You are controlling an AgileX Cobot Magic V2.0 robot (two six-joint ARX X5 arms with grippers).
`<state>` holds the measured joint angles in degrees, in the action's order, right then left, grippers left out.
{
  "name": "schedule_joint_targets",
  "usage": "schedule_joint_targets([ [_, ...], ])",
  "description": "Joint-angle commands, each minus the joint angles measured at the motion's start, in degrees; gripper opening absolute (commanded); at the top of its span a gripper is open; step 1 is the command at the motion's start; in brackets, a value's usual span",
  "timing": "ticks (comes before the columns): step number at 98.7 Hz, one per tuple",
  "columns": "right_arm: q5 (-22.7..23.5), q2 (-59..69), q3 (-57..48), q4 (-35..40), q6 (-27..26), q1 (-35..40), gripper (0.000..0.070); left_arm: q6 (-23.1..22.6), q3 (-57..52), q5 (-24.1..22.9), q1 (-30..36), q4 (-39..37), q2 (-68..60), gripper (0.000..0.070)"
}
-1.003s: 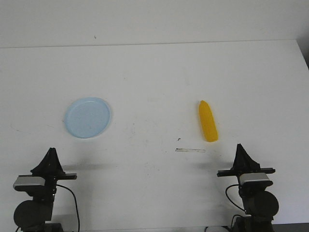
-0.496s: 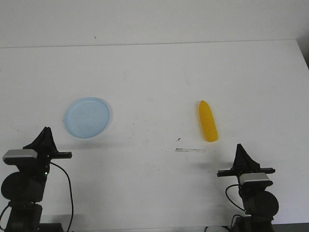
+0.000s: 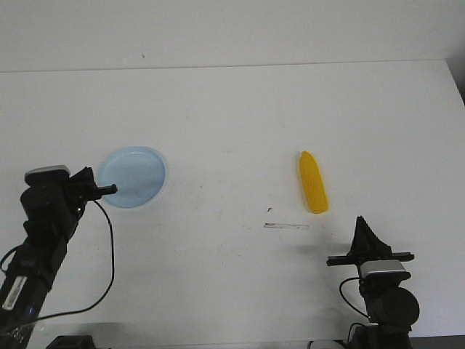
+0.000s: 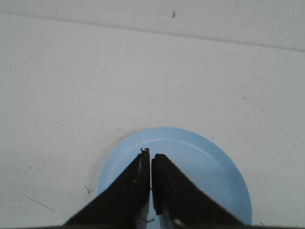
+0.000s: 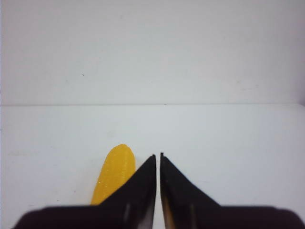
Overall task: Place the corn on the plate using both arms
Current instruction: 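Reach the left gripper forward to the near rim of the blue plate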
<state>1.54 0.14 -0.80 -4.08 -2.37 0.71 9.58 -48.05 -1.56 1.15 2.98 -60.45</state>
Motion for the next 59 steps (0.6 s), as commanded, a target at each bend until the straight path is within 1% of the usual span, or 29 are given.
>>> schedule_joint_targets([
  [1,0.0,-0.1,0.1,-0.6,-0.6,0.0,0.0013,3.0,-3.3,-0.1,-0.3,2.1,-4.5,0.0001],
  [6,0.0,-0.1,0.1,-0.6,-0.6,0.0,0.0013,3.0,-5.7,0.5,-0.8,4.1,-7.7,0.0002],
  [10,0.0,-0.1,0.1,-0.6,-0.6,0.0,0.0013,3.0,-7.6,2.0,-1.4,6.3,-10.3,0.0002],
  [30,0.0,-0.1,0.1,-0.6,-0.6,0.0,0.0013,2.9,-19.1,13.4,-7.5,19.2,-22.6,0.0002],
  [36,0.0,-0.1,0.1,-0.6,-0.6,0.0,0.0013,2.9,-22.9,16.1,-9.4,22.9,-25.9,0.0001],
  [43,0.0,-0.1,0.1,-0.6,-0.6,0.0,0.0013,2.9,-27.0,17.9,-11.5,26.7,-29.6,0.0003],
  [50,0.0,-0.1,0.1,-0.6,-0.6,0.0,0.0013,2.9,-30.3,18.4,-13.3,29.5,-32.9,0.0007],
  [54,0.0,-0.1,0.1,-0.6,-0.6,0.0,0.0013,2.9,-31.8,18.4,-14.0,30.8,-34.8,0.0031],
  [59,0.0,-0.1,0.1,-0.6,-0.6,0.0,0.0013,2.9,-33.0,18.4,-14.7,32.1,-36.9,0.0109],
])
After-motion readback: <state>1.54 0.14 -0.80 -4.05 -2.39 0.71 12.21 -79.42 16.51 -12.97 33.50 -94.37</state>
